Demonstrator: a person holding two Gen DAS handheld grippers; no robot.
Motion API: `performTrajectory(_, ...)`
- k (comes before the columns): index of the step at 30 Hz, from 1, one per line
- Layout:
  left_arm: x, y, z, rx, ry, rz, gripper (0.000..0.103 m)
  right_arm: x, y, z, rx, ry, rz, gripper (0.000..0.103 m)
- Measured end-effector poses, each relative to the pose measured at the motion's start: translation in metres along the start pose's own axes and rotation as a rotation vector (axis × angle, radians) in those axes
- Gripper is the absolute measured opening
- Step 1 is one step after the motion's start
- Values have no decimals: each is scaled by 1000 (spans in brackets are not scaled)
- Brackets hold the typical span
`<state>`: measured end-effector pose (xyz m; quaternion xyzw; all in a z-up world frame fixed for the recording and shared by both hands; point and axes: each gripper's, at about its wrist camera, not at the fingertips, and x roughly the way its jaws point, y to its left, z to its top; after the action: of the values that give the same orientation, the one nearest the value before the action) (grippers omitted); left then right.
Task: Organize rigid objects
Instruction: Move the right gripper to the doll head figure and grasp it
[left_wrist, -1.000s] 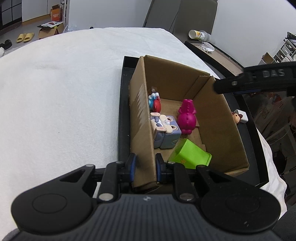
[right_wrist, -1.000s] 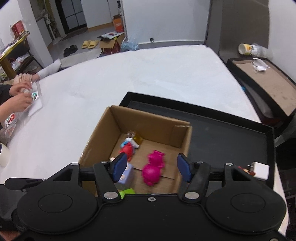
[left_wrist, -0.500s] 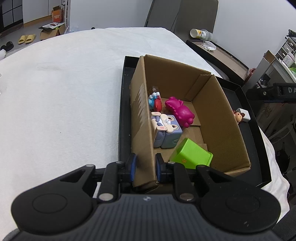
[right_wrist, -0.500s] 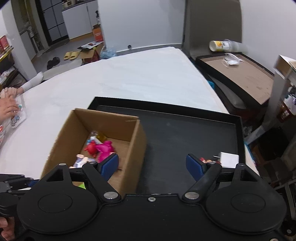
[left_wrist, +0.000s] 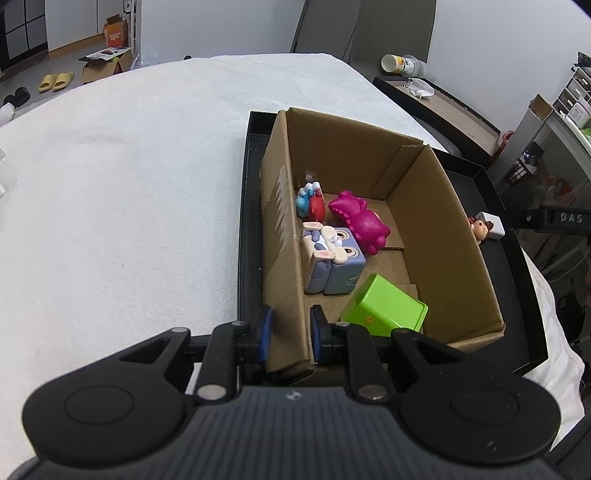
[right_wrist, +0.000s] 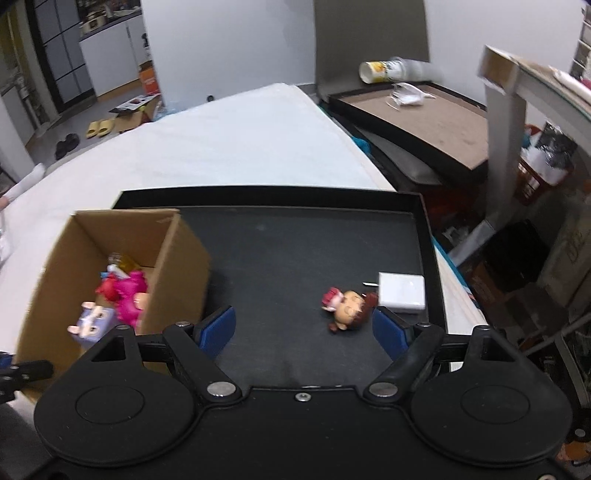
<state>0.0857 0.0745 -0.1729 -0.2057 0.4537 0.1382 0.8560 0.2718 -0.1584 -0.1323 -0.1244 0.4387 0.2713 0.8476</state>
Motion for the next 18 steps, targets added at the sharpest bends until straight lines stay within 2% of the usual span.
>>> performTrajectory(5, 1, -1, 1, 3, 4, 9, 19, 11, -8, -12, -5, -26, -41, 81)
performTrajectory(10, 2, -2, 1, -1, 8, 16, 19, 17, -14, -21, 16, -57, -14, 82)
performTrajectory(16, 2, -3, 1, -8, 12, 40, 19, 25, -12, -19, -58, -76, 30, 82)
performTrajectory(18, 3, -3, 2, -12, 15, 48, 19, 31, -9, -18, -80, -76, 21, 82)
